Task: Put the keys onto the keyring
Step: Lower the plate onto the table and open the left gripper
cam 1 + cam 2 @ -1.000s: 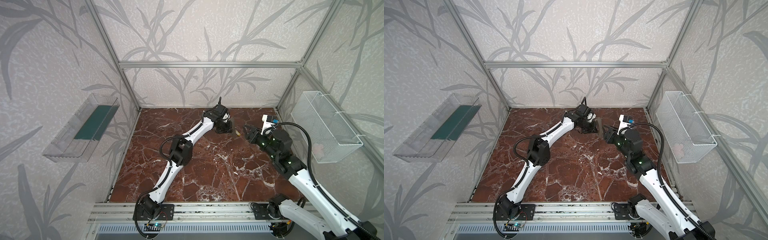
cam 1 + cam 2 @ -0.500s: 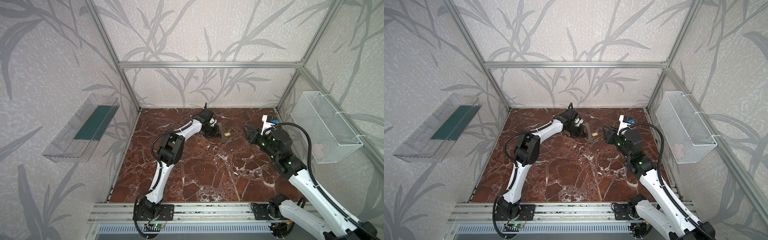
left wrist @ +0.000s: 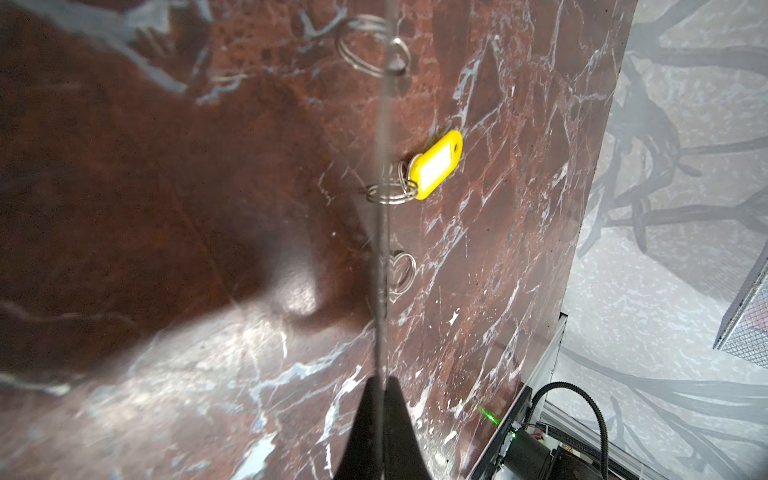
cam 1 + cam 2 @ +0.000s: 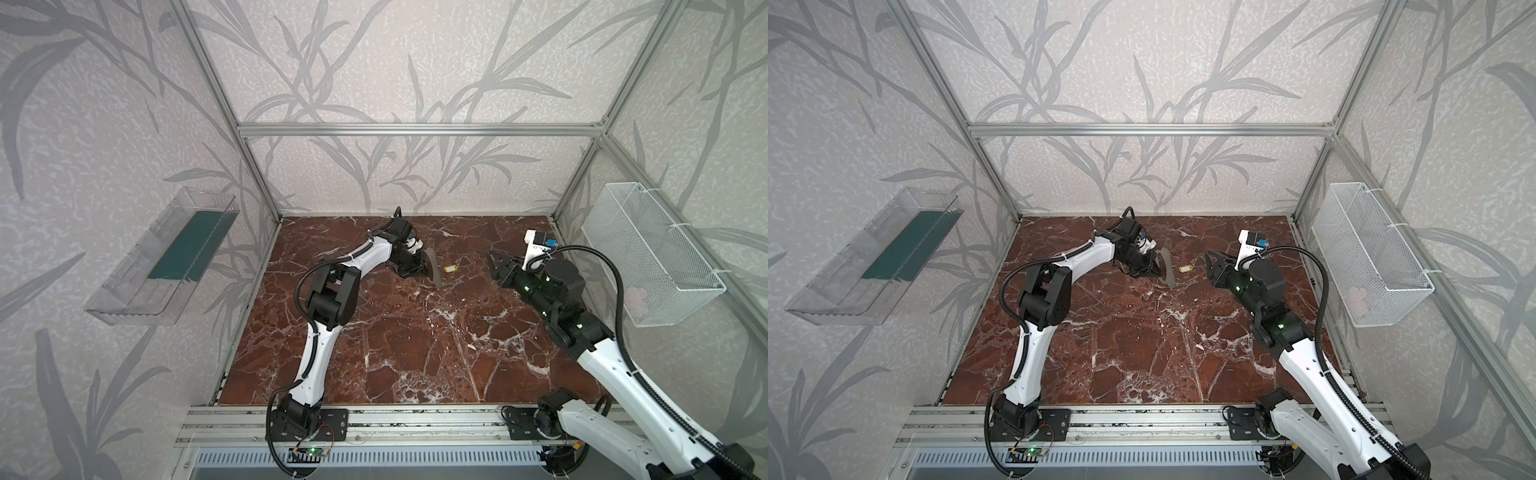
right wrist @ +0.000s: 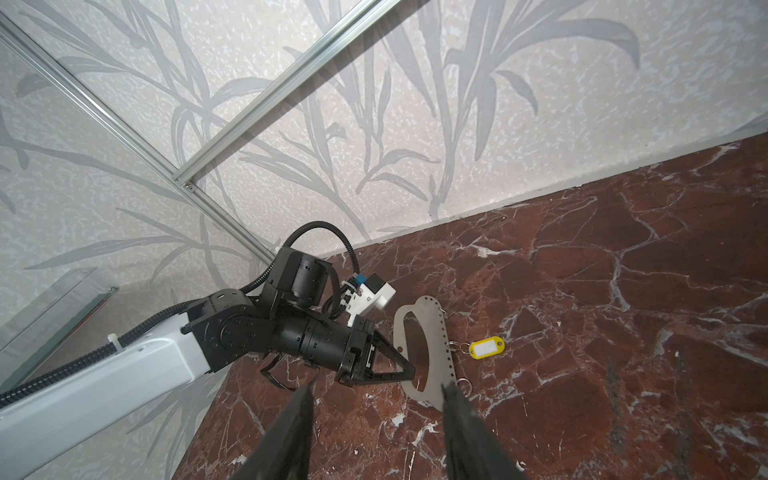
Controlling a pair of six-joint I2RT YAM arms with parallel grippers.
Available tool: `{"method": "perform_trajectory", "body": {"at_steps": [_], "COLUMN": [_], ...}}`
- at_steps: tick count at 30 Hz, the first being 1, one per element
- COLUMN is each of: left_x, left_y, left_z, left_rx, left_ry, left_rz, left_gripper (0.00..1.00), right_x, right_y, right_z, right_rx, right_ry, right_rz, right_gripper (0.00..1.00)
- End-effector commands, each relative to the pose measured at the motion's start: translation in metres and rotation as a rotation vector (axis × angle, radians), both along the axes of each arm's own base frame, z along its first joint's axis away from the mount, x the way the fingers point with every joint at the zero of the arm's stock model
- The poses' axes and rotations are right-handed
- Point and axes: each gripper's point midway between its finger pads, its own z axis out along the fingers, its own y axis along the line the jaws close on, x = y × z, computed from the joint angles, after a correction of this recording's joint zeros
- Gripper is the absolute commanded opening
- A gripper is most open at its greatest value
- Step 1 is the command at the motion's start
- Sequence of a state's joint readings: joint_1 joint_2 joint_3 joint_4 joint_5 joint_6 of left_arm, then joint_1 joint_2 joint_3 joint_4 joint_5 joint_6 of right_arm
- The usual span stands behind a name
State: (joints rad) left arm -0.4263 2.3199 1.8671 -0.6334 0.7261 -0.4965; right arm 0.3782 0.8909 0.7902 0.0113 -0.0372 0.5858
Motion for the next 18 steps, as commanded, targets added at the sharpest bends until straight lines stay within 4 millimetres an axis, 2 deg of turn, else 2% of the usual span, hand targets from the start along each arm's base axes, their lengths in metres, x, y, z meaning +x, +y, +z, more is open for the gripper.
{"method": "perform_trajectory", "body": {"at_steps": [1, 5, 8, 13, 18], "left_x": [-0.012, -0.013, -0.013, -0.013, -0.014], "left_y": [0.029, 0.041, 0.051, 0.068, 0.090], "left_z": [-0.019, -0.022, -0.024, -0.021, -0.007], "left_rx": [0.090, 0.121, 0.149, 0.187, 0.246], "left_ry": [0.076, 0.097, 0.102, 0.100, 0.062], "left_rz": [-0.001, -0.016, -0.016, -0.011, -0.003], "left_gripper": [0.06, 0.21, 0.26, 0.29, 0.31], "right_x": [-0.002, 0.000, 0.001, 0.003, 0.002], "right_y": [-0.006, -0.006, -0.005, -0.003, -0.006], "right_z": [0.015, 0.015, 0.015, 0.014, 0.014], "right_rx": [-0.007, -0.011, -0.012, -0.014, -0.033], "right_ry": [-0.039, -0.041, -0.039, -0.038, -0.042], "right_rz": [-0.022, -0.020, -0.019, -0.015, -0.024], "right_gripper": [0.51, 0.51, 0.51, 0.51, 0.52]}}
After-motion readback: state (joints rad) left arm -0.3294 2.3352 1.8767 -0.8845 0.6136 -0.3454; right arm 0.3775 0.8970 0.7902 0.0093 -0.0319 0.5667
